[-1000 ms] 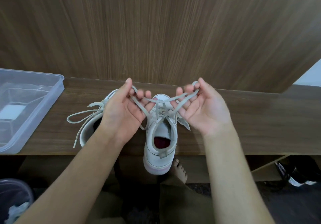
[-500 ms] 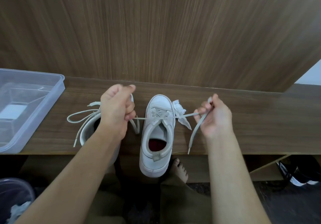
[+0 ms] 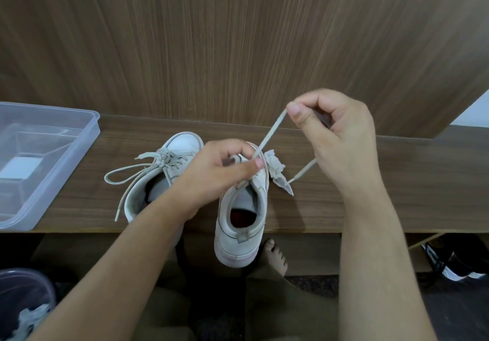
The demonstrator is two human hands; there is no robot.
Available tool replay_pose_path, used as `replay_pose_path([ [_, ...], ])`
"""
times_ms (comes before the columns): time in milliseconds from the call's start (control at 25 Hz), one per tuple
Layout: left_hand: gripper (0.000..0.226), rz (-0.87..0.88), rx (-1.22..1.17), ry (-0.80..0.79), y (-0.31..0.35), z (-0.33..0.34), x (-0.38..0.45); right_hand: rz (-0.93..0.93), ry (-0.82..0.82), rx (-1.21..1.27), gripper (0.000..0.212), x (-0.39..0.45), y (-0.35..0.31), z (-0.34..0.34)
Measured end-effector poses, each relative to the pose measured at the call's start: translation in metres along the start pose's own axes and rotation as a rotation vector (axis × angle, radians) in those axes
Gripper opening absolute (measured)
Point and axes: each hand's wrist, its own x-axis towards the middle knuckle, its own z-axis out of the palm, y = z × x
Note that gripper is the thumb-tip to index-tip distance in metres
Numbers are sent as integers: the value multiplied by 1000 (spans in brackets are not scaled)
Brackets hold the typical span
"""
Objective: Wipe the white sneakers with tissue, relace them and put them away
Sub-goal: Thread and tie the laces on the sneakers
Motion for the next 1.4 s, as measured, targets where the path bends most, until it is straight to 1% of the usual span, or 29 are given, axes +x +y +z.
replay_pose_path([
  [80, 12, -96, -325, 18, -3, -9, 1, 170, -2, 132, 10, -6, 24, 6],
  [120, 15, -120, -443, -2, -5, -12, 2, 283, -56, 229, 14, -11, 35, 12],
  [160, 21, -131, -524, -41, -6, -13, 1, 393, -143, 322, 18, -17, 43, 20],
  [240, 34, -137, -548, -118, -8, -12, 1, 524, -336, 441, 20, -28, 52, 36],
  [320, 40, -132, -433, -141, -8, -10, 0, 540, -469, 519, 15, -34, 51, 46],
  [440, 42, -103, -220, -84, -3, -7, 1, 517, -539, 563, 16, -32, 44, 48],
  [520, 35, -99, -137, 27, -1, -8, 2, 558, -517, 670, 14, -31, 38, 47],
  [600, 26, -115, 0, 169, -1, -13, 2, 680, -461, 785, 14, -30, 38, 47],
  [640, 25, -123, 154, 223, -2, -18, 1, 744, -433, 794, 15, -30, 40, 47],
  [720, 24, -159, 535, 269, -2, -32, -2, 846, -390, 717, 13, -27, 43, 50],
  [760, 23, -189, 602, 296, 0, -39, -4, 871, -375, 644, 11, -26, 42, 51],
  [800, 21, -209, 575, 318, 5, -45, -6, 879, -362, 557, 10, -25, 40, 53],
  [880, 19, -191, 353, 364, 19, -56, -8, 830, -341, 373, 10, -23, 32, 56],
  [960, 17, -158, 119, 400, 36, -62, -5, 672, -351, 153, 15, -23, 23, 58],
  [1000, 17, -131, 85, 399, 43, -63, 0, 578, -373, 33, 16, -23, 21, 58],
  [1040, 17, -101, 110, 392, 48, -62, 7, 499, -406, -68, 15, -22, 18, 57],
  [1080, 18, -69, 167, 380, 53, -61, 16, 437, -446, -136, 13, -22, 16, 55],
  [1160, 18, -34, 246, 318, 61, -55, 38, 360, -510, -166, 8, -22, 12, 51],
  [1200, 17, -23, 261, 274, 65, -50, 49, 335, -521, -154, 10, -23, 12, 50],
  [1240, 16, -3, 289, 227, 67, -46, 59, 312, -518, -140, 16, -24, 13, 51],
  [1280, 19, 31, 370, 178, 66, -43, 68, 305, -507, -127, 23, -25, 13, 52],
  [1320, 26, 66, 565, 120, 63, -40, 77, 314, -490, -108, 28, -27, 15, 55],
  [1400, 40, 62, 1065, 36, 57, -38, 85, 391, -436, -3, 38, -27, 20, 58],
])
